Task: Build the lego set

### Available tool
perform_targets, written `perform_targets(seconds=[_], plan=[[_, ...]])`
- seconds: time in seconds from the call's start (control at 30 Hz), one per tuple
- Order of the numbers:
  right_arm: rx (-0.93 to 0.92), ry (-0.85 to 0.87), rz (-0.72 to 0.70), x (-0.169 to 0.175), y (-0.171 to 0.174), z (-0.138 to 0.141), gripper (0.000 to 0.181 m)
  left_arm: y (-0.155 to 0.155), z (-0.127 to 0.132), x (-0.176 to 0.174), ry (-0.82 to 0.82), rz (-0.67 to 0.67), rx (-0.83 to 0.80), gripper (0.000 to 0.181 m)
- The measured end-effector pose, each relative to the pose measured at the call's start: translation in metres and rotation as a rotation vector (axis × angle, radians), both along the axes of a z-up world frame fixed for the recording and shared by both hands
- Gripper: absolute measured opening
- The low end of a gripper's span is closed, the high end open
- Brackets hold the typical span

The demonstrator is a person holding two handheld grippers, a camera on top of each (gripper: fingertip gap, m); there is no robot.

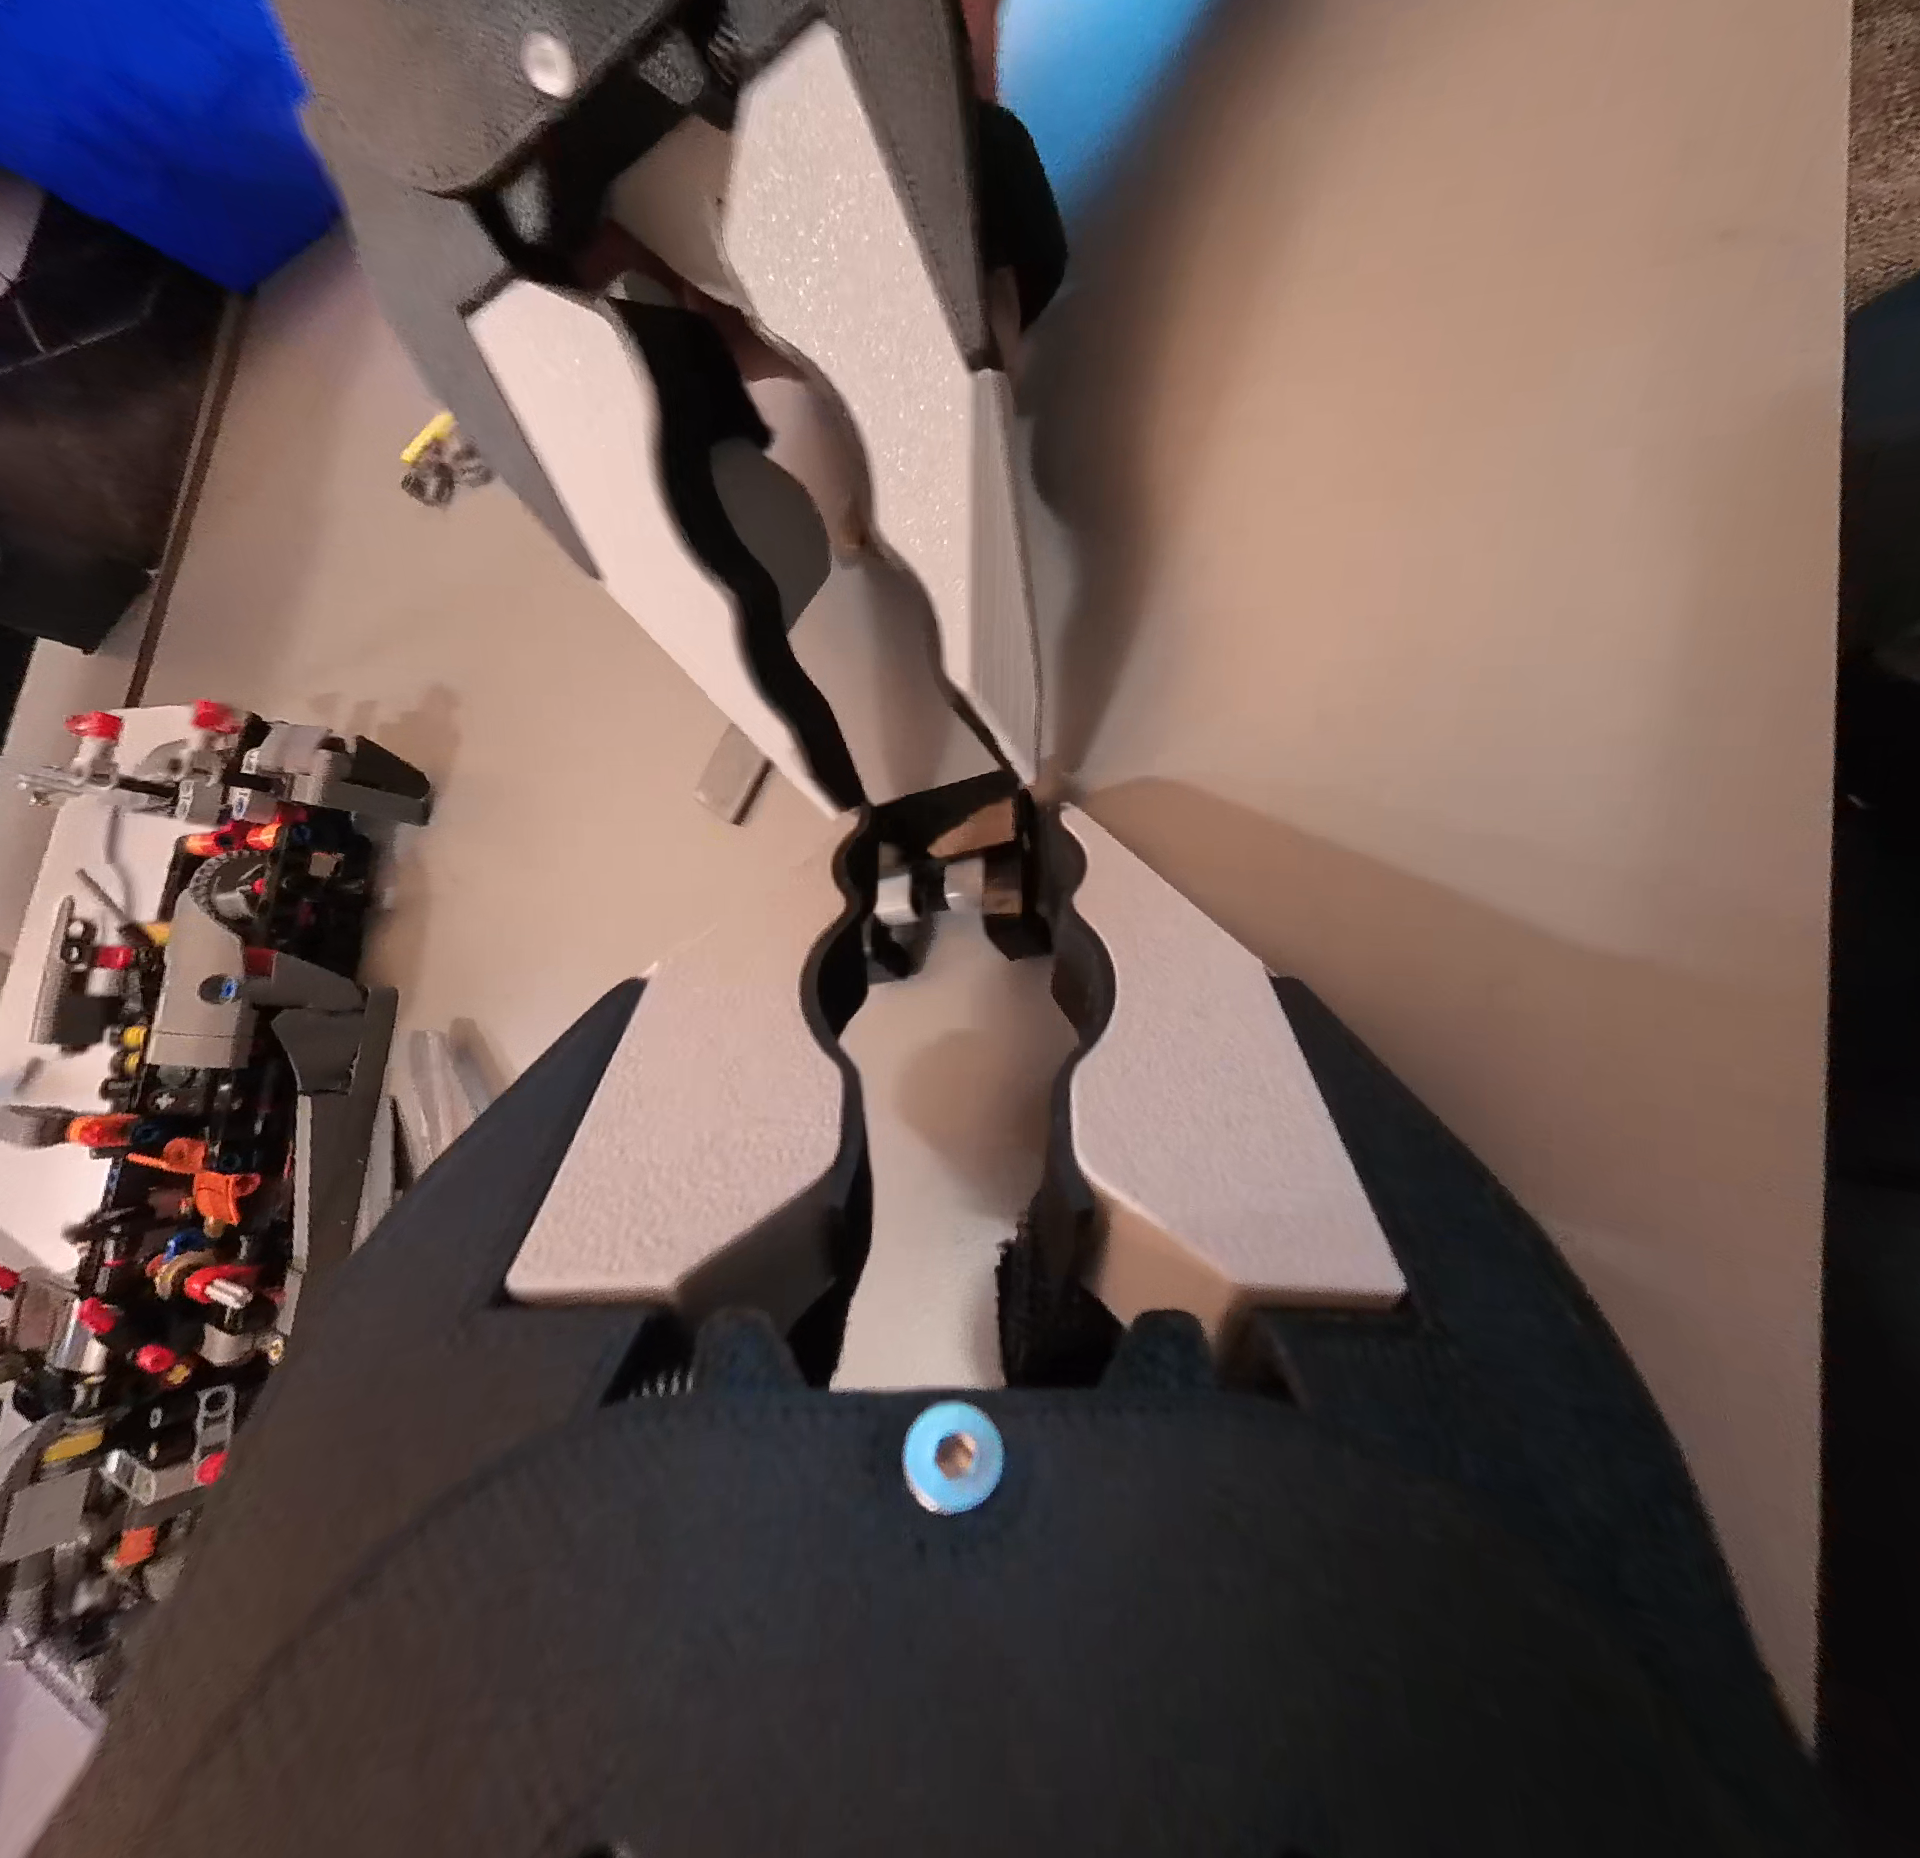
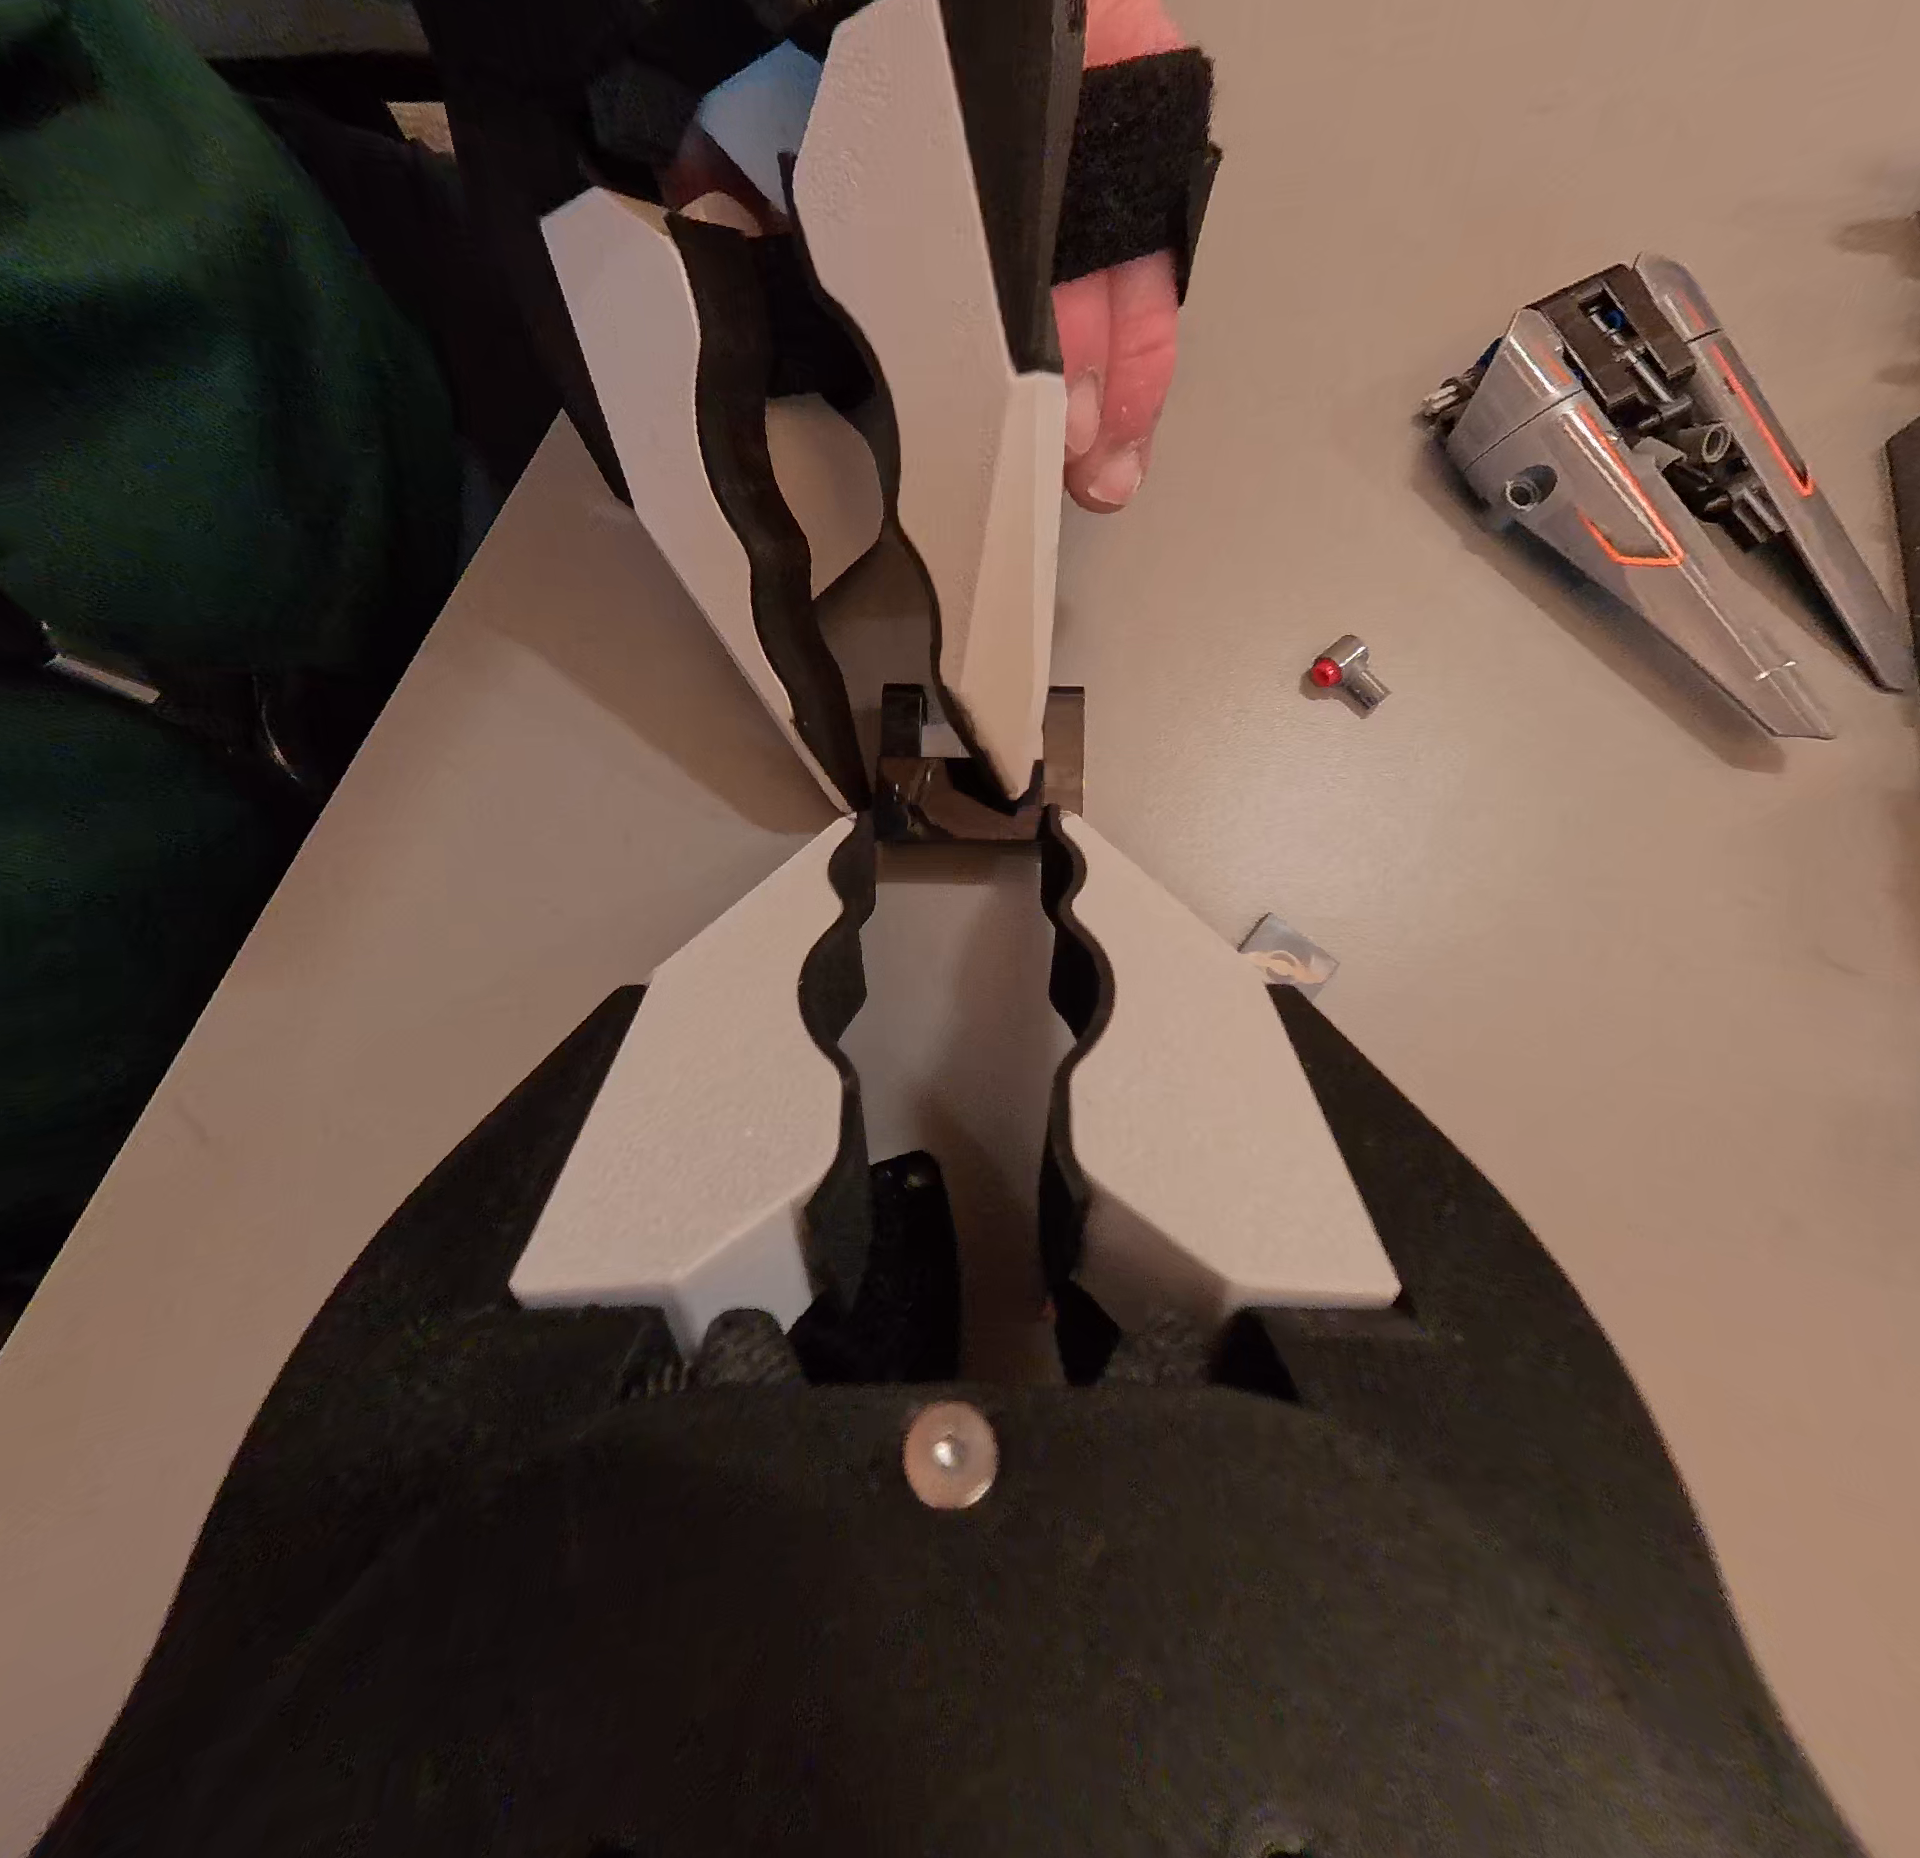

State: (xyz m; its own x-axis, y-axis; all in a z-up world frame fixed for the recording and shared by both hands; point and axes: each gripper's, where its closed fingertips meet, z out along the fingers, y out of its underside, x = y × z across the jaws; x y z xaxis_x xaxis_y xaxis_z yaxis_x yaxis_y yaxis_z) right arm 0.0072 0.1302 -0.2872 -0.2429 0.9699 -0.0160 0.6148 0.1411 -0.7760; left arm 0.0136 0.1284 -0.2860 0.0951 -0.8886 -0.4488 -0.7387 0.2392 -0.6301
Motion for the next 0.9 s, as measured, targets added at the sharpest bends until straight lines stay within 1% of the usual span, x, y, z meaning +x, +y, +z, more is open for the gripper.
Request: perform_targets(seconds=[0.03, 0.13, 0.23, 0.3, 0.4, 0.6, 0.73, 0.9], plan=[[-0.001, 0.000, 0.000, 0.000, 0.000, 0.000, 0.030, 0.002, 0.004, -0.001, -0.030, 0.017, -0.019, 0.031], [0.000, -0.001, -0.003, 0.000, 0.001, 0.000, 0.030, 0.009, 0.011, -0.007, -0.062, 0.059, -0.065, 0.045], [-0.001, -0.001, -0.004, 0.000, 0.001, 0.000, 0.030, 0.011, -0.001, -0.009, -0.031, 0.091, -0.157, 0.053], [0.001, 0.000, -0.004, 0.000, 0.001, 0.000, 0.030, 0.012, -0.006, -0.010, -0.042, 0.116, -0.223, 0.054], [0.003, 0.000, -0.008, 0.000, 0.001, 0.000, 0.030, 0.009, -0.009, -0.007, -0.049, 0.110, -0.291, 0.041], [0.022, 0.000, -0.007, 0.000, 0.002, -0.001, 0.030, 0.009, -0.010, -0.007, -0.078, 0.109, -0.319, 0.041], [0.097, -0.018, -0.003, 0.000, 0.002, -0.003, 0.030, 0.009, -0.010, -0.007, -0.083, 0.108, -0.319, 0.041], [0.096, -0.016, -0.002, 0.001, 0.003, -0.003, 0.030, 0.009, -0.010, -0.006, -0.084, 0.106, -0.327, 0.041]])
